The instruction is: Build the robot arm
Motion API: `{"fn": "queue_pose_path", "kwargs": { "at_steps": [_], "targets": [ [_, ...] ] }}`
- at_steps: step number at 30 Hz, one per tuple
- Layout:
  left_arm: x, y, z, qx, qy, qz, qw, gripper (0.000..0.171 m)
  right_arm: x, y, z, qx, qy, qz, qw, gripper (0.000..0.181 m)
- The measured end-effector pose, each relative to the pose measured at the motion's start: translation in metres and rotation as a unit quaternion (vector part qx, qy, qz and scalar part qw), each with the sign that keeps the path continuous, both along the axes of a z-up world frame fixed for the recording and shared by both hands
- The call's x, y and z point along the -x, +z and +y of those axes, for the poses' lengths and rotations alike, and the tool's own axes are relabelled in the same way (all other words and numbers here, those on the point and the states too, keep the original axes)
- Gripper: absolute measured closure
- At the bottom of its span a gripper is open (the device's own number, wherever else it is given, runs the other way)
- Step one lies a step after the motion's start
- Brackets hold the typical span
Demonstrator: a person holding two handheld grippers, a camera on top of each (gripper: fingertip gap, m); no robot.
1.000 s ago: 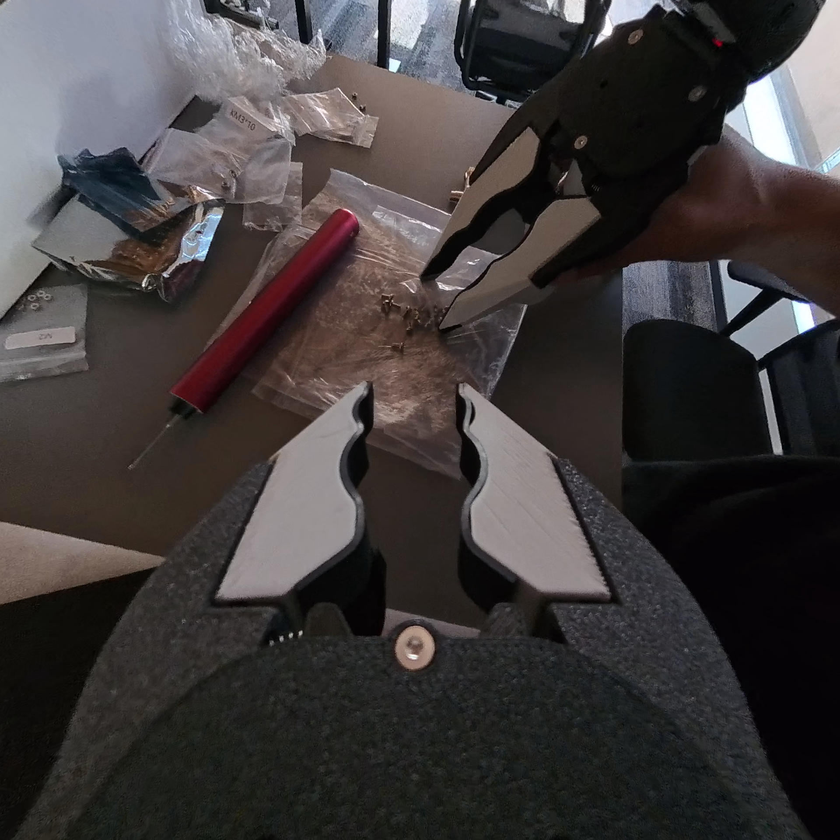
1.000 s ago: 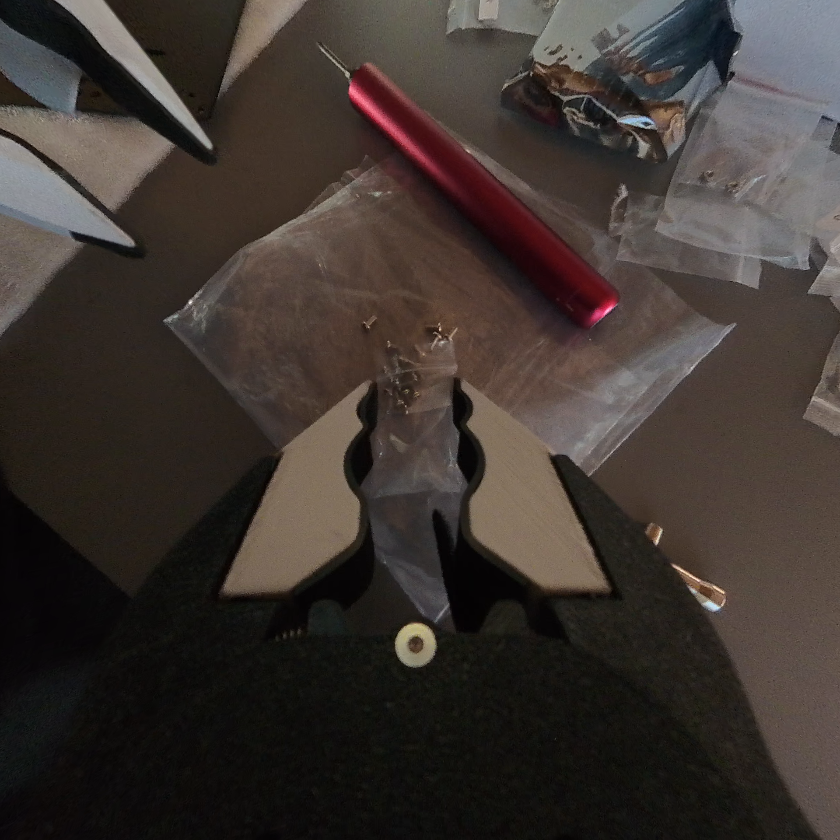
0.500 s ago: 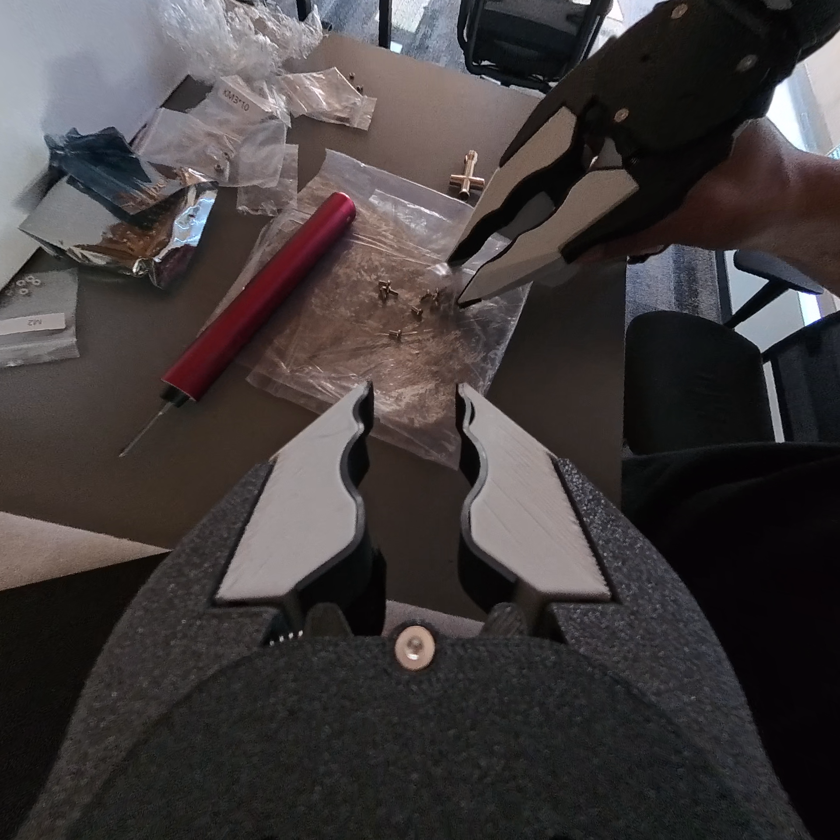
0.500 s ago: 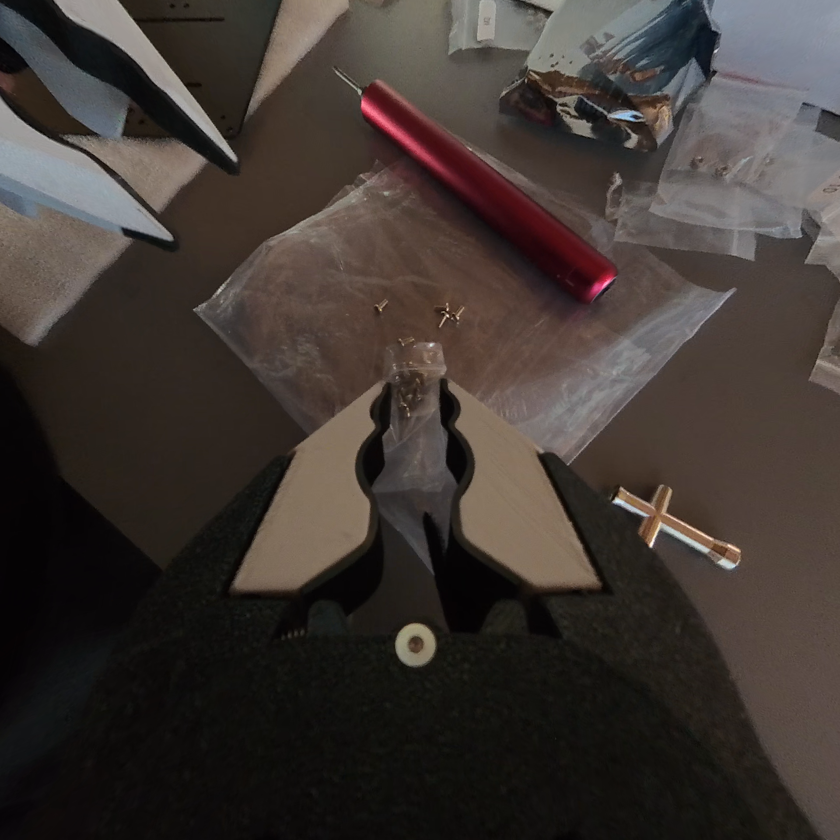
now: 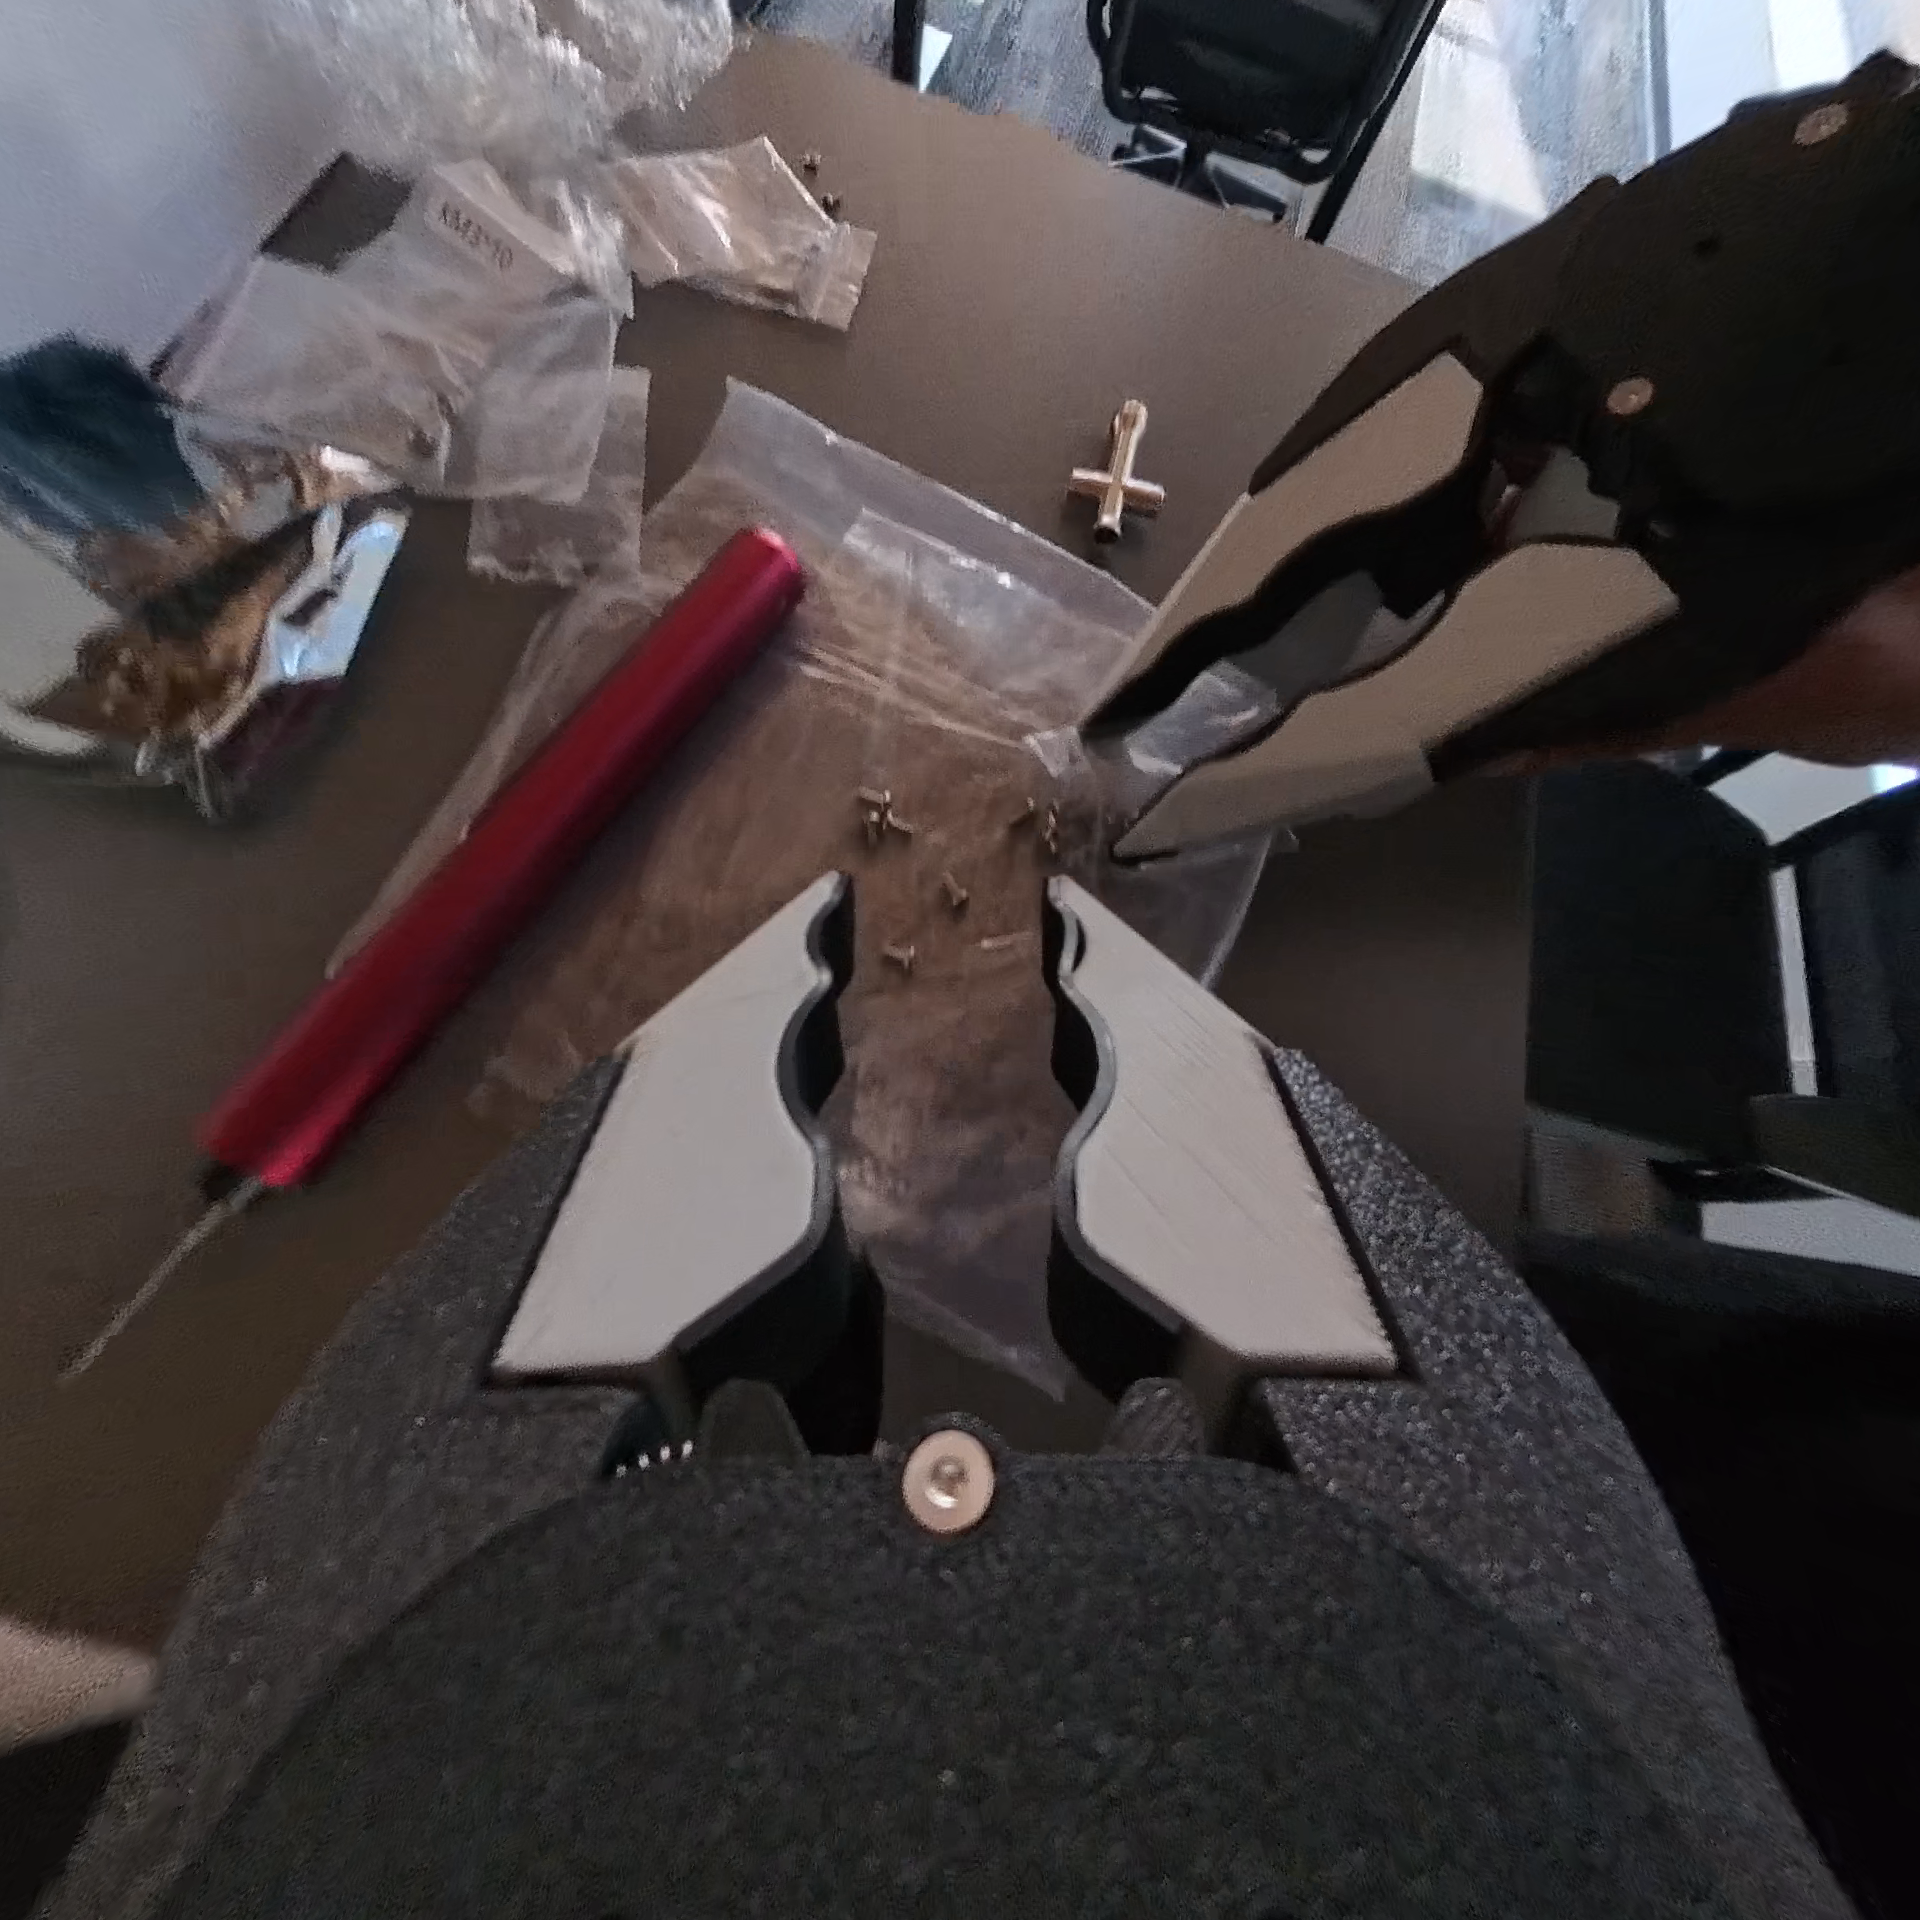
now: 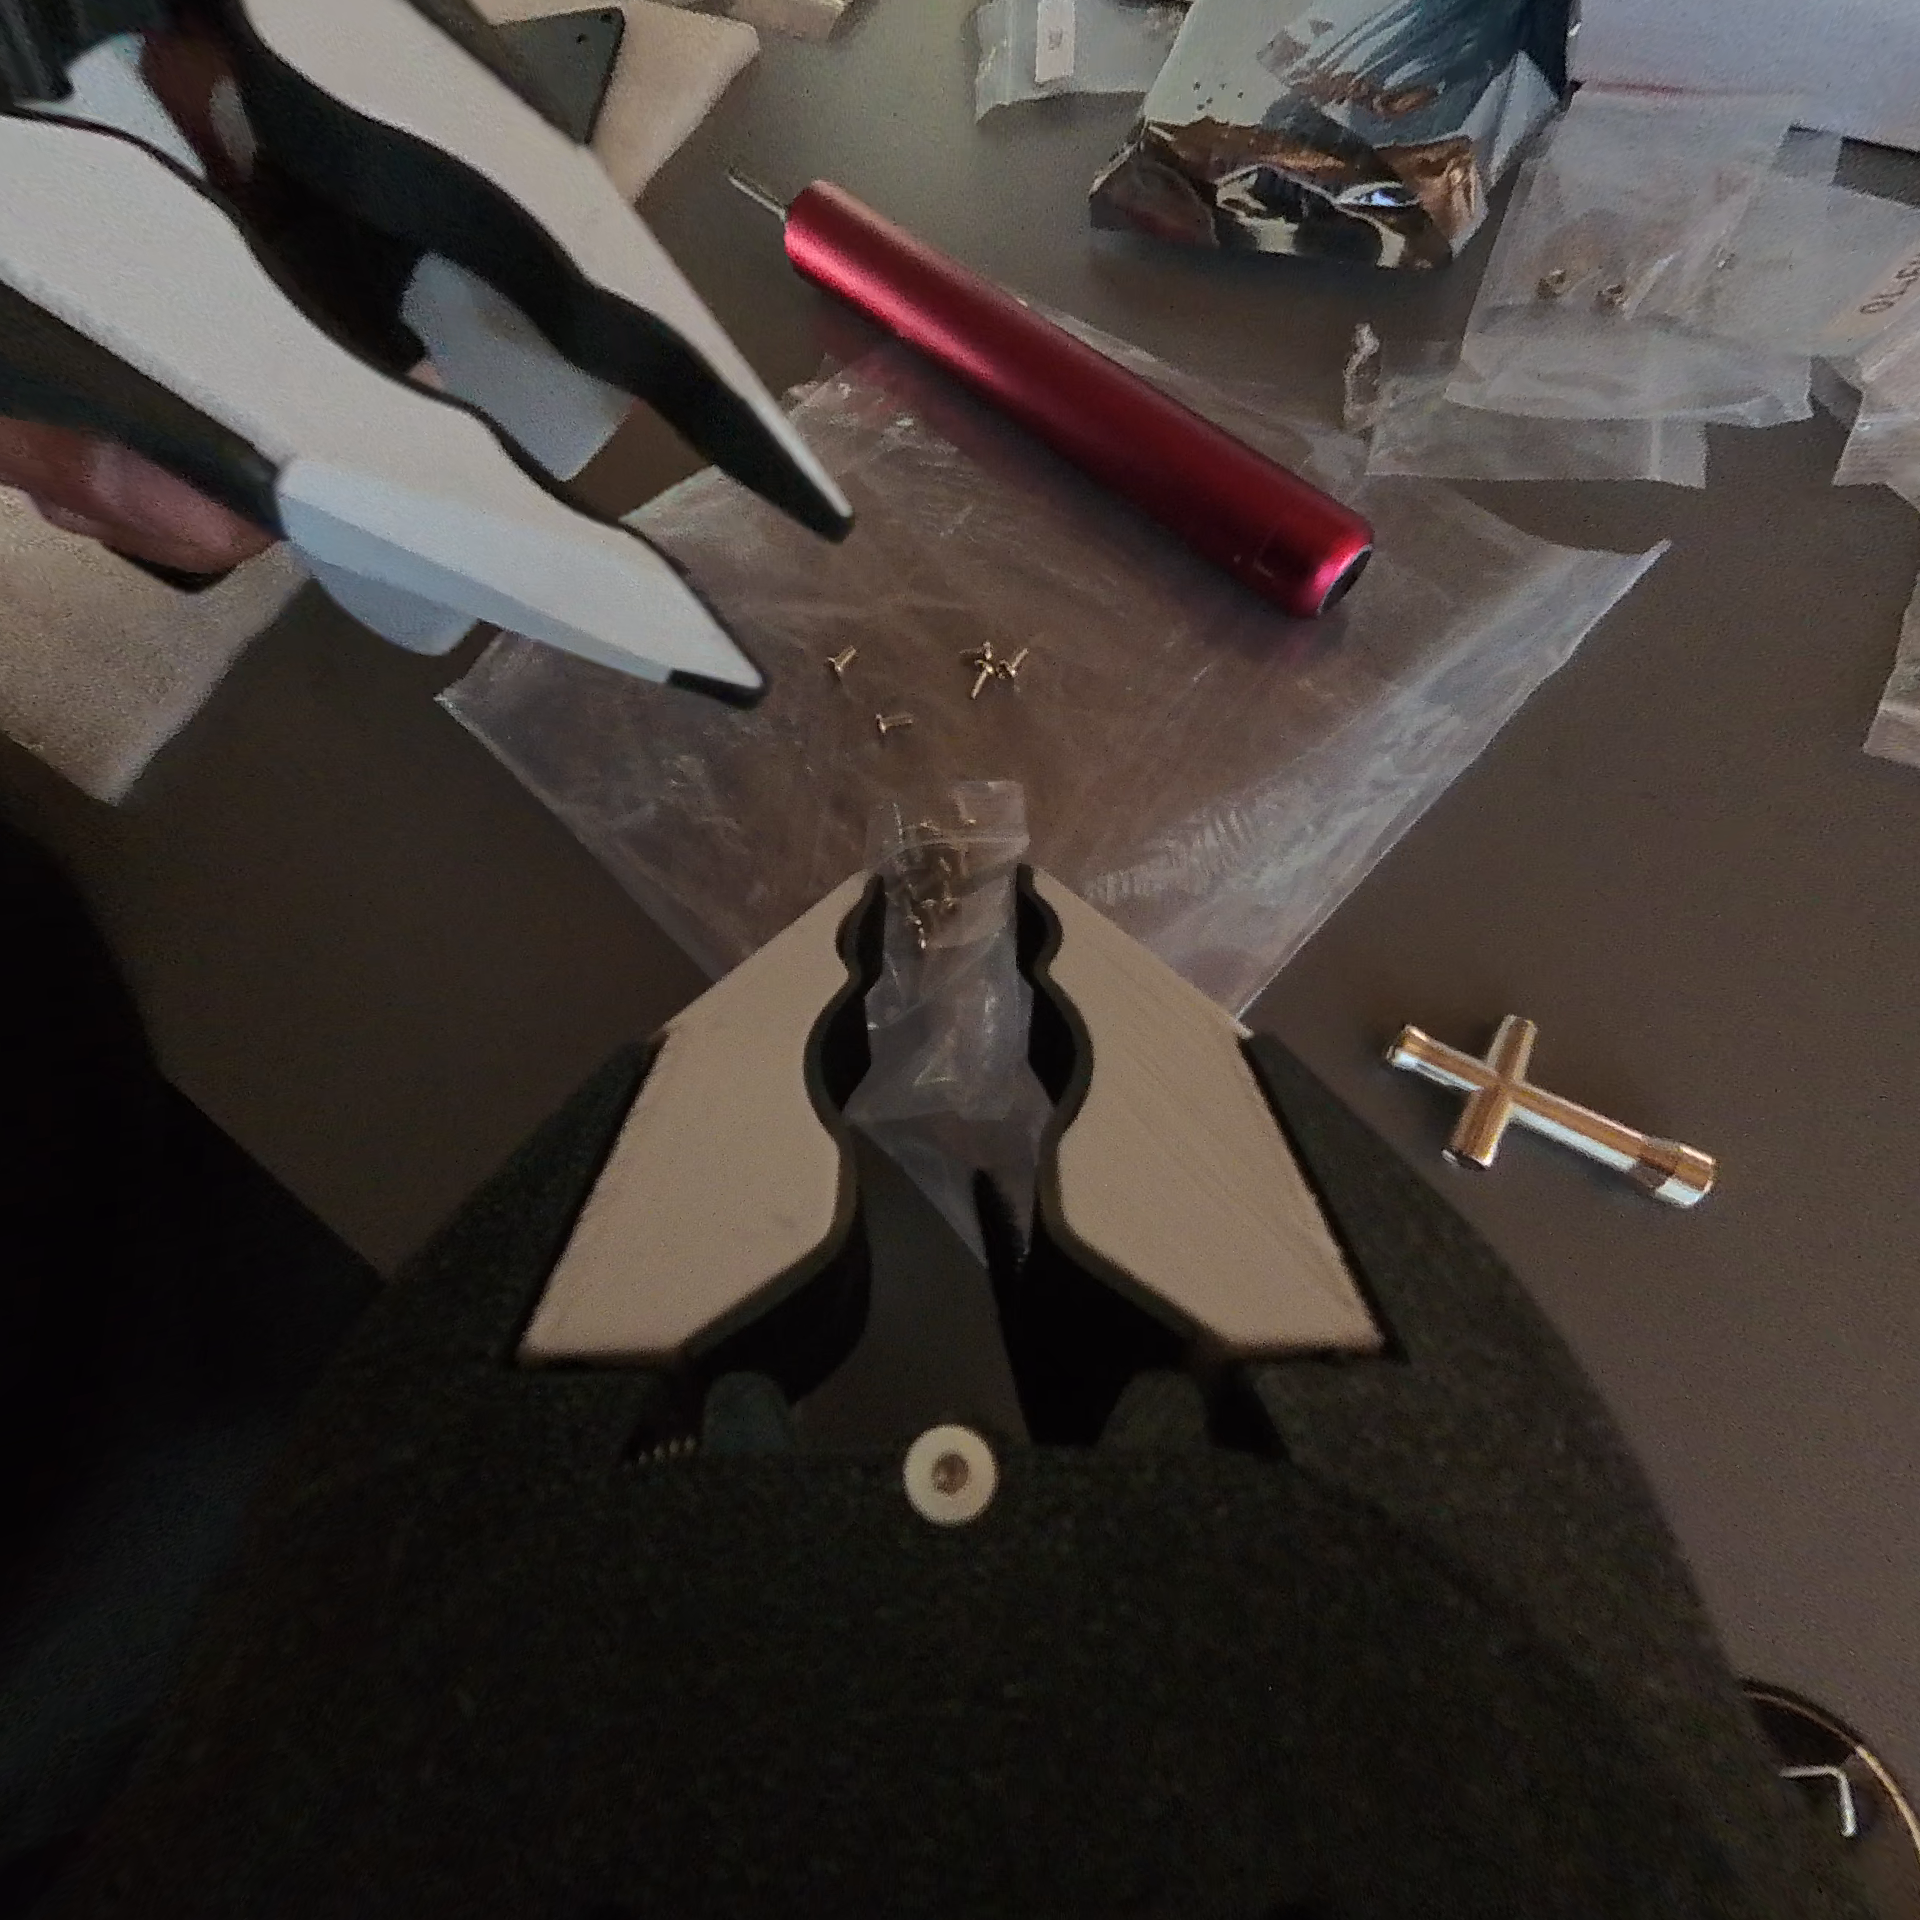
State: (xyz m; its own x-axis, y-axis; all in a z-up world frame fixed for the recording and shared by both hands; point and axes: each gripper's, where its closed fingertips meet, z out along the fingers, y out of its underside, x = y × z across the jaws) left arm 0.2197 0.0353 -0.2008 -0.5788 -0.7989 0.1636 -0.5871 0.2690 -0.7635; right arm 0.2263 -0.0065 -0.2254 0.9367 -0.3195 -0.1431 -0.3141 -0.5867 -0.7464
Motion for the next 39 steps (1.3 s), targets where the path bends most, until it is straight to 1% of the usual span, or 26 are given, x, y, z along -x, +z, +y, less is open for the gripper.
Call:
{"fn": "queue_pose_path", "kwargs": {
  "at_steps": [2,4,6,9,13,17,21,24,28,39],
  "targets": [
    [-0.008,0.000,-0.007,-0.005,-0.009,-0.008,1.000,0.136,0.000,-0.001,-0.001,-0.001,-0.001,0.002,1.000,0.157],
    [-0.010,-0.003,-0.014,0.002,-0.019,0.002,1.000,0.136,0.000,-0.001,-0.001,0.000,-0.001,0.003,1.000,0.157],
    [-0.005,-0.002,-0.022,0.020,-0.036,0.007,0.999,0.136,0.000,-0.001,0.000,0.002,-0.001,0.002,1.000,0.156],
    [0.004,-0.002,-0.026,0.016,-0.045,0.005,0.999,0.136,-0.001,-0.001,0.000,0.000,-0.002,0.003,1.000,0.156],
    [0.012,-0.006,-0.022,0.007,-0.042,0.011,0.999,0.136,-0.001,-0.002,-0.001,-0.002,-0.002,0.007,1.000,0.156],
    [0.017,-0.008,-0.013,0.007,-0.026,0.021,0.999,0.136,-0.001,-0.001,0.000,-0.002,-0.001,0.004,1.000,0.157],
    [0.022,-0.008,-0.010,-0.009,-0.025,0.014,1.000,0.136,-0.001,0.001,0.000,-0.013,0.000,0.010,1.000,0.160],
    [0.023,-0.005,-0.010,-0.008,-0.025,0.008,1.000,0.135,-0.001,0.003,0.000,-0.020,0.003,0.015,1.000,0.163],
    [0.025,-0.003,-0.012,0.010,-0.028,0.017,0.999,0.136,-0.001,0.005,0.000,-0.028,0.004,0.019,0.999,0.165],
    [0.030,-0.004,-0.017,0.009,-0.039,0.016,0.999,0.135,0.004,0.008,0.000,-0.045,0.013,0.041,0.998,0.169]
  ]
}}
